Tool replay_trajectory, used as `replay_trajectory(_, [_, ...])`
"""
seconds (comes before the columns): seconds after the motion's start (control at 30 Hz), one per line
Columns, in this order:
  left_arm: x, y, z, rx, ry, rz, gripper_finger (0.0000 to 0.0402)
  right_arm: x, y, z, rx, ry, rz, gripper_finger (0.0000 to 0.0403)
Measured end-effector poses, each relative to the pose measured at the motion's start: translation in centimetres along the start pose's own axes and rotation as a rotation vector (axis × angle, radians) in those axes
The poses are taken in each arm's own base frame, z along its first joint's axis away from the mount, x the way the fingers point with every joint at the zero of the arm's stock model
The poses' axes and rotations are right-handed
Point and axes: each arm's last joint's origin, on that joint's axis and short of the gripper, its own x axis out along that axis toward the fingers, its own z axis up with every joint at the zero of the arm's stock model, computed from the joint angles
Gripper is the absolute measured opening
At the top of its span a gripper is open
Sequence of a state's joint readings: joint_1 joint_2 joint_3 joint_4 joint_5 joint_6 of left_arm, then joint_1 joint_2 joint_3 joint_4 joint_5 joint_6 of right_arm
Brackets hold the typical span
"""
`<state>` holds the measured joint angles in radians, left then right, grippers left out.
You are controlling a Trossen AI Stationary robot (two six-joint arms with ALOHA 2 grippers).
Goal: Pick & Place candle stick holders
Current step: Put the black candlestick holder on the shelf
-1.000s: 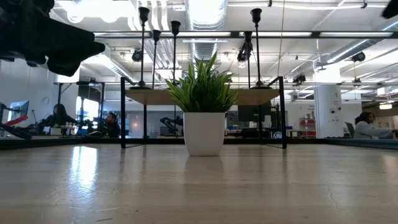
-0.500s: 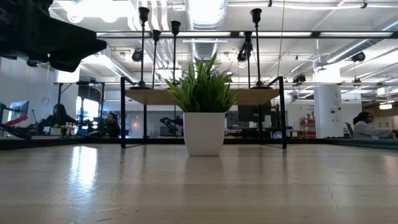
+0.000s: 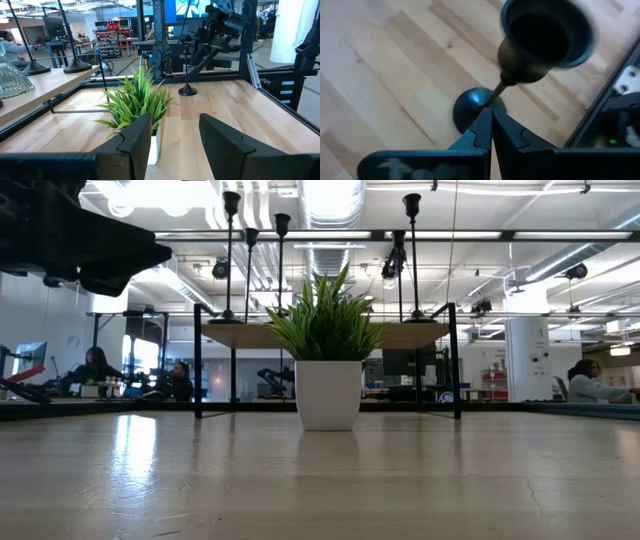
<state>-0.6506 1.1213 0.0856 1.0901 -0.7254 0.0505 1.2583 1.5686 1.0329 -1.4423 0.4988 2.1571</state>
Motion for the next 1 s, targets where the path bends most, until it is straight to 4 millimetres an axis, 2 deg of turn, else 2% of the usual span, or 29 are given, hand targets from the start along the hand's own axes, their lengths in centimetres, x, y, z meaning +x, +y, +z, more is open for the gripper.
replay_trajectory(0.2, [0.0,0.0,0.0,0.001,0.002,0.000,0.0170,0.9,-0.4,-0.4,0.021,0.025,0.029,0.0017])
replay_trajectory(0.47, [0.0,0.0,-0.1,-0.002,0.006,0.000,0.0170,2.2,-1.4,-0.2,0.021,-0.043,0.078,0.0082])
replay_trajectory(0.63, [0.0,0.0,-0.1,-0.001,0.006,0.000,0.0170,3.5,-1.6,-0.3,0.027,-0.071,0.073,0.0099])
replay_trajectory(0.73, [0.0,0.0,-0.1,-0.001,0.006,0.000,0.0170,4.0,-1.8,-0.4,0.027,-0.077,0.060,0.0092])
replay_trajectory(0.9, [0.0,0.0,-0.1,-0.001,0.006,0.001,0.0170,4.1,-1.8,-0.4,0.026,-0.077,0.066,0.0022])
replay_trajectory(1.0, [0.0,0.0,-0.1,-0.001,0.006,0.002,0.0170,3.9,-1.3,0.1,0.044,-0.103,0.089,0.0014])
